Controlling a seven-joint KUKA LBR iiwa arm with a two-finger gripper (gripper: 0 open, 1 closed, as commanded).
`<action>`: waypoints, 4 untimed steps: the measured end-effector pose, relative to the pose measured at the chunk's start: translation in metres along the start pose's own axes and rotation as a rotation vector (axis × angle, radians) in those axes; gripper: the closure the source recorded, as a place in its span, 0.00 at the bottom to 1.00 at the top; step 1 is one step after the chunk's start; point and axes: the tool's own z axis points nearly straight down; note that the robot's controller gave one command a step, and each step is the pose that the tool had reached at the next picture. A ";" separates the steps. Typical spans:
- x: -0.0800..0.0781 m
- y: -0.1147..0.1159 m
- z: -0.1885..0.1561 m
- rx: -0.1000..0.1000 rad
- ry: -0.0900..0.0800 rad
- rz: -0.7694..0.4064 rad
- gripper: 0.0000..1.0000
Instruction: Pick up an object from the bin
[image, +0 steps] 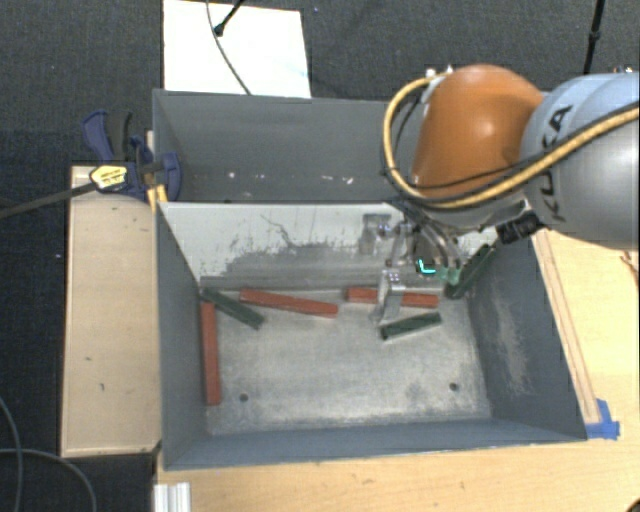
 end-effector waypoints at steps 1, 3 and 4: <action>0.018 0.055 0.095 -0.001 0.002 0.048 0.00; -0.007 0.033 0.157 -0.001 -0.006 0.100 1.00; -0.008 0.024 0.007 -0.001 -0.016 -0.015 1.00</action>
Offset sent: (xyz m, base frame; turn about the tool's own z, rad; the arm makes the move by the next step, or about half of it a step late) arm -0.0167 0.0514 -0.0905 0.0521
